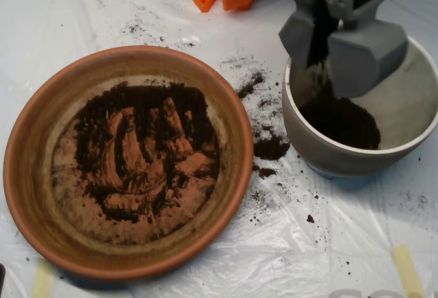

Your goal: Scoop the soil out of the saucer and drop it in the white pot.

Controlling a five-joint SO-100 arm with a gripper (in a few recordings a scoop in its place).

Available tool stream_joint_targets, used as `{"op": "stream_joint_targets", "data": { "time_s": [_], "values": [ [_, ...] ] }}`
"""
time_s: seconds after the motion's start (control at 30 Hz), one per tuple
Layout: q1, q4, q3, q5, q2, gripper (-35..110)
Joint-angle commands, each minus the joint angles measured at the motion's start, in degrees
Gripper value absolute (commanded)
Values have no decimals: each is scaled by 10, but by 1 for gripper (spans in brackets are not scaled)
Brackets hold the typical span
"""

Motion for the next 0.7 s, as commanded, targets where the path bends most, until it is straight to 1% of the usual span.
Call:
{"op": "stream_joint_targets", "data": {
  "time_s": [0.0, 0.13, 0.3, 0.5, 0.67],
  "values": [
    [-16, -11, 2, -9, 35, 50],
    [-4, -32, 40, -5, 56, 43],
    [18, -31, 38, 18, 59, 43],
    [72, -7, -33, 90, 71, 44],
    [120, 35, -105, 115, 58, 44]
  ]
}}
